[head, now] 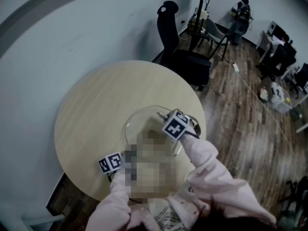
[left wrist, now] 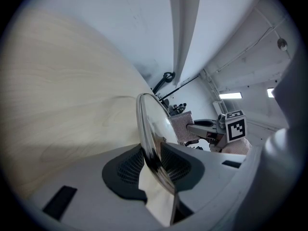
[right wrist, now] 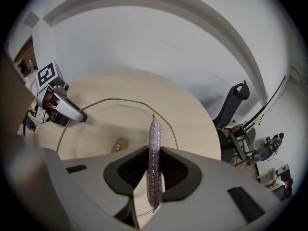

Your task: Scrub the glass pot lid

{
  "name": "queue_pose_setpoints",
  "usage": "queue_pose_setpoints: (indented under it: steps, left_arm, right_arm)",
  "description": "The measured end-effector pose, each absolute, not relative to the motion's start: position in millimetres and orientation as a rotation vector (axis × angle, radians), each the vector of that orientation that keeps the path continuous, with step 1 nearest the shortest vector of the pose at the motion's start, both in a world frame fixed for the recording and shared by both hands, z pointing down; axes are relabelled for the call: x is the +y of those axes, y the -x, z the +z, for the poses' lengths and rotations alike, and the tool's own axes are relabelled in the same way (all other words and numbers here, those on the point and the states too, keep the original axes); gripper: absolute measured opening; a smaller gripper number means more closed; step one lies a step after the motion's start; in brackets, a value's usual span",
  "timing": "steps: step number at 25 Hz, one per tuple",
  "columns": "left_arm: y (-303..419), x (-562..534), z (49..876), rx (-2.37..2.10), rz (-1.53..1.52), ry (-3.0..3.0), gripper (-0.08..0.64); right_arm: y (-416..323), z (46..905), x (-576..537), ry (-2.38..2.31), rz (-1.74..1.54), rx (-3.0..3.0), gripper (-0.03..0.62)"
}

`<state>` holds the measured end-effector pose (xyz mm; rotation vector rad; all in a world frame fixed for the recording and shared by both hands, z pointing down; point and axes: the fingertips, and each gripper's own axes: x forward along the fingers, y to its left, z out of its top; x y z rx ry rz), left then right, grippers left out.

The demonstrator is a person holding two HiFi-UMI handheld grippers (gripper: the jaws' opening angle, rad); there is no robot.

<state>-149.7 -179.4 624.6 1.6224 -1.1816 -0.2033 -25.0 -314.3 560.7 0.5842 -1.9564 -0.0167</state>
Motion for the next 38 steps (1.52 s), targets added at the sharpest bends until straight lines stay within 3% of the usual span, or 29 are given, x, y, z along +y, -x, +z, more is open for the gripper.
queue_pose_setpoints:
  steps: [38]
  left_arm:
    - [142, -173, 625, -1.133, -0.194, -1.632, 0.115]
  right_arm:
    - [85, 564, -281, -0.549, 0.018, -2.013, 0.074]
